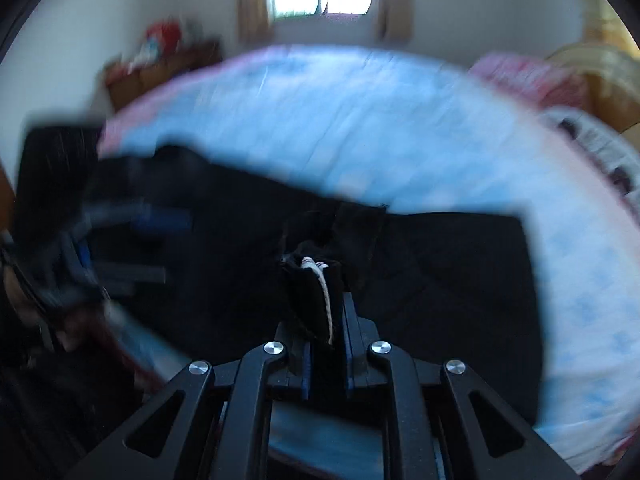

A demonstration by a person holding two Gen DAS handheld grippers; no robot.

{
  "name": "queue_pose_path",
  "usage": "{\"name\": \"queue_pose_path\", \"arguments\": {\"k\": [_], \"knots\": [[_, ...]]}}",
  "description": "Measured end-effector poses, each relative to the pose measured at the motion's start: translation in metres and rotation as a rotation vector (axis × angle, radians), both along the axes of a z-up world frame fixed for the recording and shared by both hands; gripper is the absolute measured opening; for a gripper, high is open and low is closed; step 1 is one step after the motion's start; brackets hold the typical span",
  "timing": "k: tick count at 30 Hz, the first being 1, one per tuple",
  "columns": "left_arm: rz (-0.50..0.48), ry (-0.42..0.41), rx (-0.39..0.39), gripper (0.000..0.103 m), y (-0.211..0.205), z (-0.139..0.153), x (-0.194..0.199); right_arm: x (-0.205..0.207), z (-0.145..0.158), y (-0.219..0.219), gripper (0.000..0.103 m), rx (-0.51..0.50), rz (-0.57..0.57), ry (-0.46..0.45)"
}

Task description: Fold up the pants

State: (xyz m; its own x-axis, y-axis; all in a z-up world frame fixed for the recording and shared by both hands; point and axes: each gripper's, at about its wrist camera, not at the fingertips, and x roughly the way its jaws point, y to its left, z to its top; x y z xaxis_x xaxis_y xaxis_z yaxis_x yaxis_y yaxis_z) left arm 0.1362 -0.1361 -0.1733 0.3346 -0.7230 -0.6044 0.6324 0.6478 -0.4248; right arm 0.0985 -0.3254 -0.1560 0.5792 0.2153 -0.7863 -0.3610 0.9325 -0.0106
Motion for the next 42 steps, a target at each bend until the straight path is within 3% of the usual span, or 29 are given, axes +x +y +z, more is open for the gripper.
{"name": "queue_pose_path", "arguments": {"k": [4, 8, 9, 16, 22, 25, 28, 31, 32, 35, 42], "knots": [[-0.041, 0.004, 0.006, 0.099, -0.017, 0.001, 0.001, -0.007, 0.007, -0.021, 0.025, 0.093, -0.018, 0.005], [-0.094, 0.015, 0.008, 0.099, -0.046, 0.006, 0.004, -0.017, 0.019, -0.050, 0.053, 0.213, -0.056, 0.001], [-0.107, 0.023, 0.008, 0.099, -0.049, 0.005, 0.003, -0.022, 0.020, -0.054, 0.055, 0.223, -0.056, -0.006], [-0.207, 0.056, 0.004, 0.098, -0.085, 0.007, 0.001, -0.040, 0.025, -0.082, 0.055, 0.296, -0.105, -0.075], [-0.213, 0.080, 0.040, 0.096, -0.099, 0.006, 0.013, -0.043, 0.028, -0.102, 0.055, 0.349, -0.181, -0.147], [-0.226, 0.054, 0.085, 0.084, -0.105, 0.006, 0.017, -0.044, 0.026, -0.113, 0.055, 0.398, -0.214, -0.155], [-0.223, 0.015, 0.138, 0.048, -0.112, 0.006, 0.019, -0.045, 0.024, -0.123, 0.055, 0.437, -0.260, -0.160], [-0.203, 0.023, 0.146, 0.028, -0.113, 0.006, 0.025, -0.045, 0.023, -0.128, 0.056, 0.455, -0.286, -0.166], [-0.196, 0.024, 0.149, 0.016, -0.112, 0.006, 0.026, -0.045, 0.024, -0.126, 0.056, 0.455, -0.283, -0.172], [-0.185, 0.029, 0.139, 0.011, -0.105, 0.010, 0.025, -0.045, 0.025, -0.124, 0.056, 0.452, -0.286, -0.177], [-0.120, -0.049, 0.156, 0.010, -0.048, 0.028, -0.003, -0.049, 0.030, -0.114, 0.056, 0.433, -0.264, -0.200]]}}
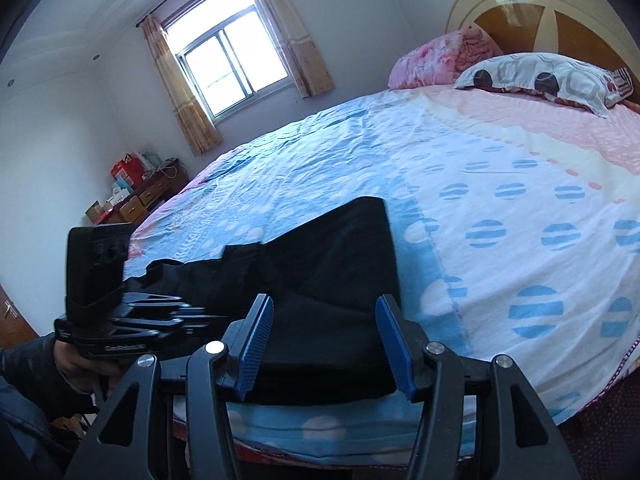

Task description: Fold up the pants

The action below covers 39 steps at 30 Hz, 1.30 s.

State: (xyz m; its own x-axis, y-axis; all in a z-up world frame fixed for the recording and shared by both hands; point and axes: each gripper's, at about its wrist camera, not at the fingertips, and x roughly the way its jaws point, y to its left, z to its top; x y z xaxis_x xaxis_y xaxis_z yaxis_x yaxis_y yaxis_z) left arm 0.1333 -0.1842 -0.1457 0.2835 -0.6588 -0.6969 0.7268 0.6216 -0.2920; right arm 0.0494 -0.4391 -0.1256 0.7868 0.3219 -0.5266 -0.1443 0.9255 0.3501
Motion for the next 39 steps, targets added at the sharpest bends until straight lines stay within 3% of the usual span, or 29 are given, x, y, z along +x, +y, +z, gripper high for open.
{"name": "queue_pose_path", "arguments": {"k": [4, 10, 19, 22, 26, 31, 35, 39], "knots": [[0.074, -0.034, 0.015, 0.010, 0.049, 0.004, -0.009, 0.001, 0.004, 0.019, 0.055, -0.034, 0.037, -0.004], [0.157, -0.034, 0.058, 0.010, 0.102, -0.014, -0.007, 0.009, -0.002, 0.058, 0.056, -0.046, 0.115, 0.021], [0.185, -0.029, 0.040, 0.010, 0.116, -0.030, -0.002, 0.024, -0.020, 0.117, 0.056, -0.160, 0.234, 0.107], [0.209, 0.011, -0.013, 0.010, 0.128, -0.028, 0.001, 0.028, -0.025, 0.115, 0.056, -0.150, 0.217, 0.133], [0.214, -0.032, 0.014, 0.010, 0.134, -0.020, -0.002, 0.030, -0.023, 0.112, 0.056, -0.152, 0.198, 0.135], [0.229, 0.004, 0.021, 0.010, 0.140, -0.033, -0.003, 0.038, -0.032, 0.113, 0.056, -0.132, 0.192, 0.170], [0.233, 0.016, 0.004, 0.010, 0.144, -0.036, -0.004, 0.044, -0.041, 0.119, 0.056, -0.172, 0.205, 0.214], [0.232, -0.030, 0.032, 0.018, 0.140, -0.029, -0.008, 0.047, -0.030, 0.123, 0.056, -0.204, 0.214, 0.190]]}}
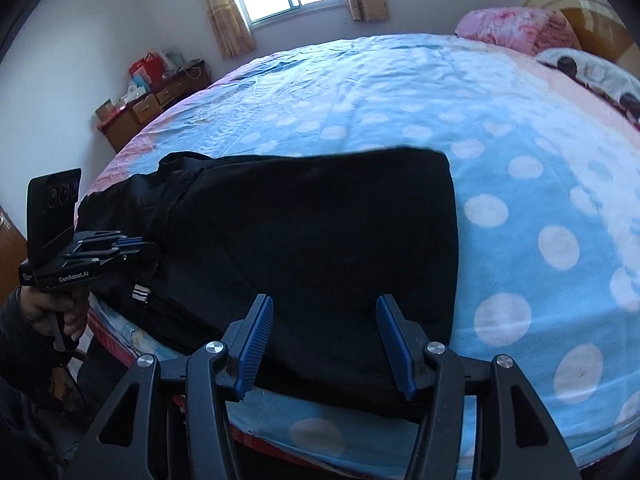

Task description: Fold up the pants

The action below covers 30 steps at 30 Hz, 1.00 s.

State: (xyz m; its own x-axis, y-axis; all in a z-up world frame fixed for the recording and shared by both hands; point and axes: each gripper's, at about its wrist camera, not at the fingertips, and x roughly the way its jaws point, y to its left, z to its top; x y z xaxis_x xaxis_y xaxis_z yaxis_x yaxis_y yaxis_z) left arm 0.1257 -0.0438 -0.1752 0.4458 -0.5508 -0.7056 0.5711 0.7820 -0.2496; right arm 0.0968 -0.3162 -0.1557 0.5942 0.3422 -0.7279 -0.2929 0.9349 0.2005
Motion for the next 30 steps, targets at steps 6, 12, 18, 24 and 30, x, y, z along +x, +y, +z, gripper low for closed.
{"name": "queue_pose_path", "arguments": {"k": [6, 12, 18, 24, 30], "knots": [[0.029, -0.057, 0.023, 0.052, -0.002, 0.017, -0.001, 0.031, 0.030, -0.002, 0.056, -0.035, -0.046, -0.107], [0.048, -0.108, 0.055, 0.064, -0.015, 0.026, 0.009, 0.090, 0.004, -0.008, 0.057, -0.109, -0.088, 0.001], [0.083, -0.083, 0.210, 0.066, -0.032, 0.000, 0.025, 0.089, -0.002, 0.009, 0.067, -0.204, -0.058, -0.044], [0.100, -0.086, 0.206, 0.070, -0.031, -0.003, 0.024, 0.074, 0.007, 0.006, 0.067, -0.274, -0.083, -0.039], [0.111, -0.084, 0.203, 0.074, -0.033, -0.003, 0.023, 0.052, 0.001, -0.004, 0.067, -0.320, -0.132, -0.011]]}}
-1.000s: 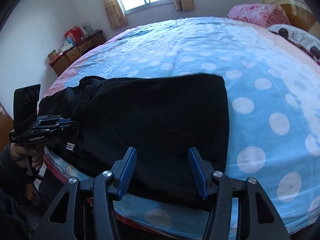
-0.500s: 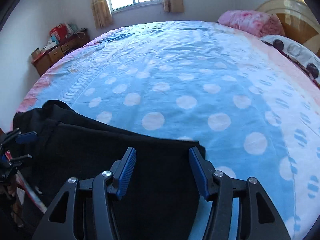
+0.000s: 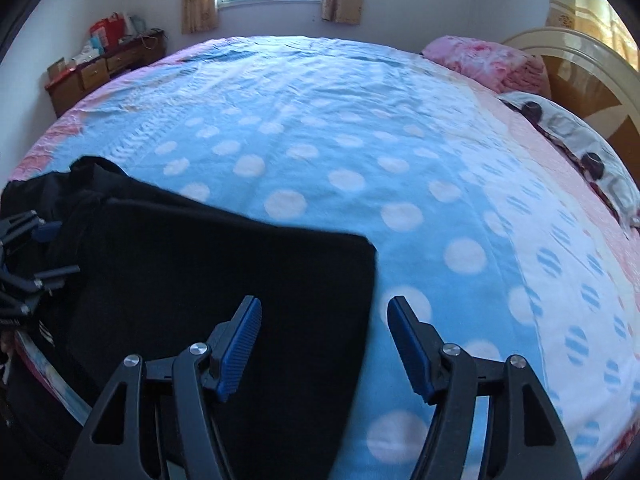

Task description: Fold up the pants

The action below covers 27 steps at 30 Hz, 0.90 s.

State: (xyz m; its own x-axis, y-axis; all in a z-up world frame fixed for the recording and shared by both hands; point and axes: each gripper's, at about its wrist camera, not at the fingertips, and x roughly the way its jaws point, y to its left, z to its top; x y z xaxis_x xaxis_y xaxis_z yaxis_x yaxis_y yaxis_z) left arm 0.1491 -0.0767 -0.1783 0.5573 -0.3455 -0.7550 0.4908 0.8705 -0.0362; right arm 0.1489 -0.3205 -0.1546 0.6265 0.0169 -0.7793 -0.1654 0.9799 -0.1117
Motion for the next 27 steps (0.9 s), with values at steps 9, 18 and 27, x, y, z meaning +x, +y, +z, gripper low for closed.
{"name": "queue_pose_path", "arguments": {"k": [9, 18, 27], "knots": [[0.007, -0.003, 0.019, 0.080, -0.002, 0.002, -0.005, -0.024, -0.004, -0.013, 0.069, 0.014, -0.037, -0.001], [0.036, -0.035, 0.031, 0.092, 0.006, -0.007, -0.017, -0.062, -0.011, -0.019, 0.069, 0.028, -0.027, 0.001], [0.117, -0.101, -0.065, 0.092, 0.025, 0.015, -0.040, -0.066, 0.028, -0.003, 0.070, 0.021, 0.025, -0.092]]}}
